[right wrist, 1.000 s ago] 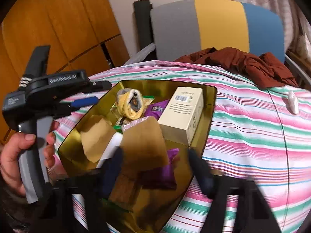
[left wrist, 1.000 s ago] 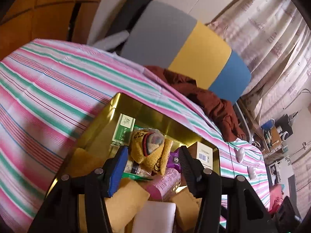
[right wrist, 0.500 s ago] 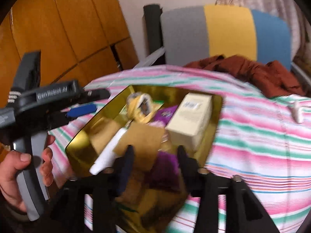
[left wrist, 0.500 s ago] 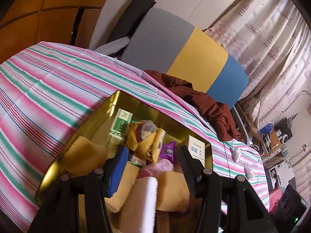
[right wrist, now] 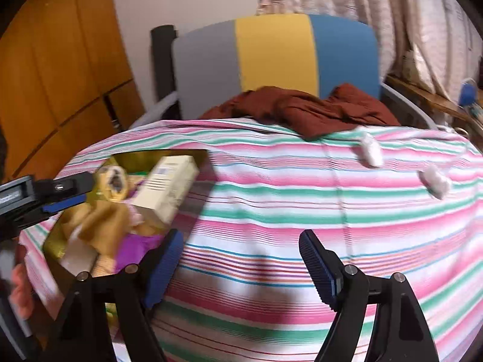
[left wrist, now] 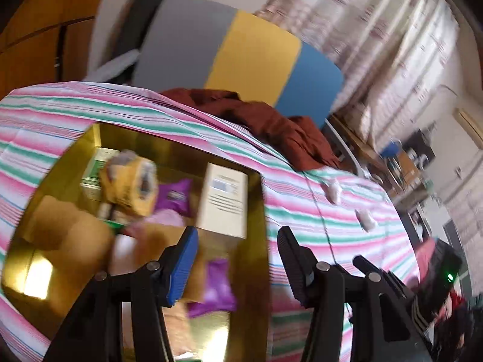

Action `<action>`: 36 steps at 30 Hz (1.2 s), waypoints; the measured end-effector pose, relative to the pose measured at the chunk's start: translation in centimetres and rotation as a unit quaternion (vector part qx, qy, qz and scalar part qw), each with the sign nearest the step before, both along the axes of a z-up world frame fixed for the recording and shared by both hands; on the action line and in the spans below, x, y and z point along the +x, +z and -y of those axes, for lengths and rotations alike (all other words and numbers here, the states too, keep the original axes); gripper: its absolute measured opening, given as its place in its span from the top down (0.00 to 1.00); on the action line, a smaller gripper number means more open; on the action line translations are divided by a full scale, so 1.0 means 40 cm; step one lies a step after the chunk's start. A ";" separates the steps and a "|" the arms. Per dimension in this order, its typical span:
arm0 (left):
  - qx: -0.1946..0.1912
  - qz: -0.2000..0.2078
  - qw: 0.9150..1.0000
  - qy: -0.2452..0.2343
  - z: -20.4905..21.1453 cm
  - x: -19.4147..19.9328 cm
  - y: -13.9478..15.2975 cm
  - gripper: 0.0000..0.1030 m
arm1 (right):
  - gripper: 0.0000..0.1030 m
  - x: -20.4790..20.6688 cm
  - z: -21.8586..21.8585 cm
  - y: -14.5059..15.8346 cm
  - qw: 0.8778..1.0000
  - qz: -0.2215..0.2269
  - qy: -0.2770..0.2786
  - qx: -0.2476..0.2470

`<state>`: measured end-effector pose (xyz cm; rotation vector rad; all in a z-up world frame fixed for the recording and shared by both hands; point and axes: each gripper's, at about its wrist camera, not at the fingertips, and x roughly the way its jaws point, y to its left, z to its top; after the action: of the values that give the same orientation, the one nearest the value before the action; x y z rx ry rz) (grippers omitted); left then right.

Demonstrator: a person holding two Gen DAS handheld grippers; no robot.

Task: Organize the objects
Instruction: 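Grasp a plastic-wrapped white ball with the right gripper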

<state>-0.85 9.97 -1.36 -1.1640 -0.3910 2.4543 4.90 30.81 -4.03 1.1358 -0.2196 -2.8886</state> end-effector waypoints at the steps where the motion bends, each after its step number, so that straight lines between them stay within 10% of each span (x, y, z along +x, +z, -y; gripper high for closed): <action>1: -0.002 -0.001 1.000 -0.010 -0.021 0.005 0.000 0.46 | 0.22 0.007 -0.021 -0.004 1.000 0.003 -0.007 0.002; 15: -0.059 0.011 0.989 -0.134 -0.291 0.070 -0.043 0.46 | 0.21 0.033 -0.315 -0.104 0.992 0.041 -0.114 0.040; 31: -0.091 0.034 0.982 -0.160 -0.394 0.076 -0.086 0.46 | 0.21 -0.172 -0.729 -0.098 0.976 0.022 -0.199 0.088; 36: -0.101 0.027 0.980 -0.170 -0.435 0.058 -0.087 0.46 | 0.36 -0.238 -0.785 -0.145 0.977 0.061 -0.197 0.047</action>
<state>1.45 27.38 -4.84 -1.2632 0.0452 2.2022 -4.63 62.20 -9.85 1.4344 -0.3529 -3.1983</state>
